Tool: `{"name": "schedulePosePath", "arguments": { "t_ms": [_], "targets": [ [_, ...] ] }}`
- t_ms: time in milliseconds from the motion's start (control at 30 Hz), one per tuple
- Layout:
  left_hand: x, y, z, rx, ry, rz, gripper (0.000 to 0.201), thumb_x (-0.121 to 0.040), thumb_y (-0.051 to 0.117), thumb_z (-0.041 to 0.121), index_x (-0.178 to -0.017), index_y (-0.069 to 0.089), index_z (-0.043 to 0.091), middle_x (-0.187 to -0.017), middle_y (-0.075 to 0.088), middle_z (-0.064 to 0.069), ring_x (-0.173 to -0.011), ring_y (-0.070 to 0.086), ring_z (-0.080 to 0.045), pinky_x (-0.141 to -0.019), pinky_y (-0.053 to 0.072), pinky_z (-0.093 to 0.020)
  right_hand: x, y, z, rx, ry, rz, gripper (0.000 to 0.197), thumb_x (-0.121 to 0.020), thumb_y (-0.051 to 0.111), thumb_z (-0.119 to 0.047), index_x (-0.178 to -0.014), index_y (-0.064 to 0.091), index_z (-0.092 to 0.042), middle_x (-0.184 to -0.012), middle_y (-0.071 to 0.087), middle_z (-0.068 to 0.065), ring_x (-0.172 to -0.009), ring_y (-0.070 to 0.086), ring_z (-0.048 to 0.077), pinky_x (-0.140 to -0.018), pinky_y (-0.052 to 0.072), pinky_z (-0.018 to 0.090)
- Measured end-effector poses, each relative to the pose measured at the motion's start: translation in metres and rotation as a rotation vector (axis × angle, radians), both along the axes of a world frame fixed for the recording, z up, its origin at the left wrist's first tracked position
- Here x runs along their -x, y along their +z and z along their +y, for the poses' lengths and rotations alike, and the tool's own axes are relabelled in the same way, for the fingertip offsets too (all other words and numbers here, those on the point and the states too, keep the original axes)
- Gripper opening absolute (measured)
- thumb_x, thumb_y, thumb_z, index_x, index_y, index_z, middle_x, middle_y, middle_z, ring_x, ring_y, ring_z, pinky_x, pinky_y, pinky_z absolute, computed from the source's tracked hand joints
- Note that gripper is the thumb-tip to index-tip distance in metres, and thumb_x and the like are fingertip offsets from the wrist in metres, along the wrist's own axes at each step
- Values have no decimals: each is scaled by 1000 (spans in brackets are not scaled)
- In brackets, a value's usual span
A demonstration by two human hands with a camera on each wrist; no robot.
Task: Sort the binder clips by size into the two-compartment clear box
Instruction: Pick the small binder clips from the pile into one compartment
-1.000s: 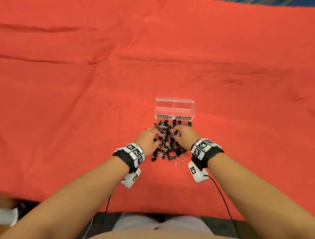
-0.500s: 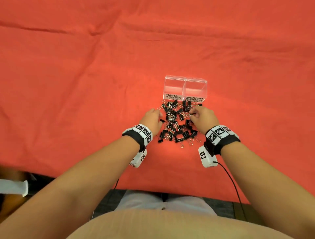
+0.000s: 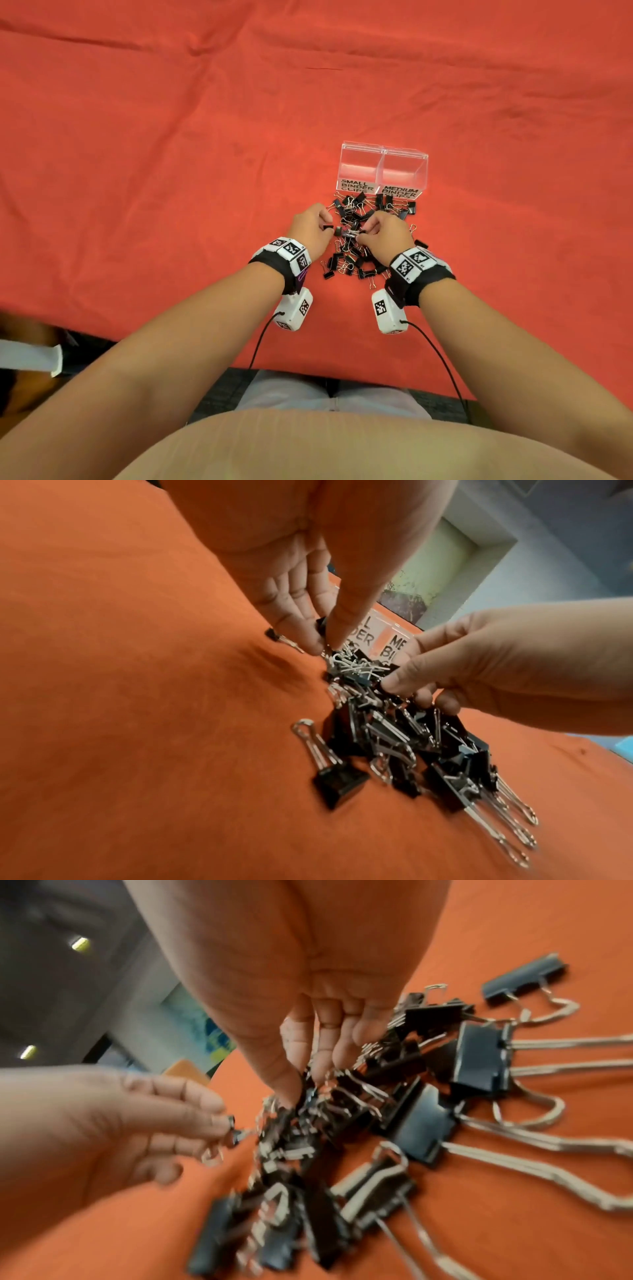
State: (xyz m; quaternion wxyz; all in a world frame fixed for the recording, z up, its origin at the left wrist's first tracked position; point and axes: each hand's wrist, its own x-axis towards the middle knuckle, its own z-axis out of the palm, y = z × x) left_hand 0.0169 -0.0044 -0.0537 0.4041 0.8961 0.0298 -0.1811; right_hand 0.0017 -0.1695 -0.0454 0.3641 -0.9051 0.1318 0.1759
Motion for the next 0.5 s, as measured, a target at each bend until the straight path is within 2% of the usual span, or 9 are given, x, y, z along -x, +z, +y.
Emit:
{"name": "schedulePosePath", "arguments": {
  "t_ms": [67, 100, 133, 167, 233, 267, 367, 500],
  "targets": [
    [-1, 2, -3, -48, -59, 5, 16, -86, 58, 7, -95, 59, 20, -81, 57, 2, -58, 49, -15, -56, 45, -26, 1, 3, -7, -56, -70, 25, 18, -73, 73, -15, -76, 56, -13, -69, 57, -4, -61, 53, 12, -52, 41, 24],
    [-1, 2, -5, -71, -92, 8, 19, -88, 55, 7, -98, 61, 20, -88, 57, 1, -57, 50, -15, -54, 44, -25, 1, 6, -11, -80, -99, 38, 19, -72, 74, -14, -75, 55, -13, -70, 59, -1, -60, 54, 14, -53, 43, 26],
    [-2, 1, -6, -89, -120, 14, 22, -88, 53, 6, -100, 62, 21, -97, 58, 0, -63, 53, -16, -57, 45, -25, 1, 8, -15, -110, -126, 49, 21, -71, 74, -12, -74, 54, -14, -71, 62, 2, -60, 57, 17, -55, 48, 31],
    [-2, 1, -8, -101, -137, 17, 24, -88, 51, 5, -100, 64, 22, -109, 59, -3, -76, 59, -19, -67, 48, -27, 0, 10, -20, -148, -148, 62, 21, -71, 74, -10, -74, 53, -14, -71, 65, 4, -60, 61, 19, -57, 51, 34],
    [-3, -1, -10, -129, -144, 31, 28, -89, 48, 4, -100, 66, 24, -128, 54, -13, -108, 57, -29, -92, 48, -33, -2, 17, -28, -258, -190, 83, 19, -75, 71, -6, -81, 54, -13, -71, 67, 3, -56, 62, 16, -55, 52, 29],
    [-3, -1, -10, -147, -145, 35, 29, -90, 47, 4, -102, 66, 22, -128, 52, -15, -112, 55, -31, -95, 47, -34, -3, 19, -32, -321, -213, 87, 18, -78, 70, -5, -88, 56, -11, -73, 67, 3, -57, 61, 14, -57, 52, 26],
    [-2, -1, -11, -197, -195, 22, 26, -93, 48, 7, -114, 62, 14, -116, 49, -11, -98, 57, -27, -89, 50, -35, -10, 23, -41, -482, -255, 79, 28, -81, 65, 1, -108, 61, -6, -77, 65, 6, -64, 62, 16, -62, 55, 21],
    [-3, -4, -12, -274, -305, 8, 28, -90, 59, 16, -118, 56, 12, -115, 46, -10, -89, 59, -27, -85, 52, -39, -27, 31, -39, -451, -228, 41, 21, -84, 62, -1, -101, 66, -11, -80, 66, 5, -68, 60, 16, -68, 55, 25]
  ]
}}
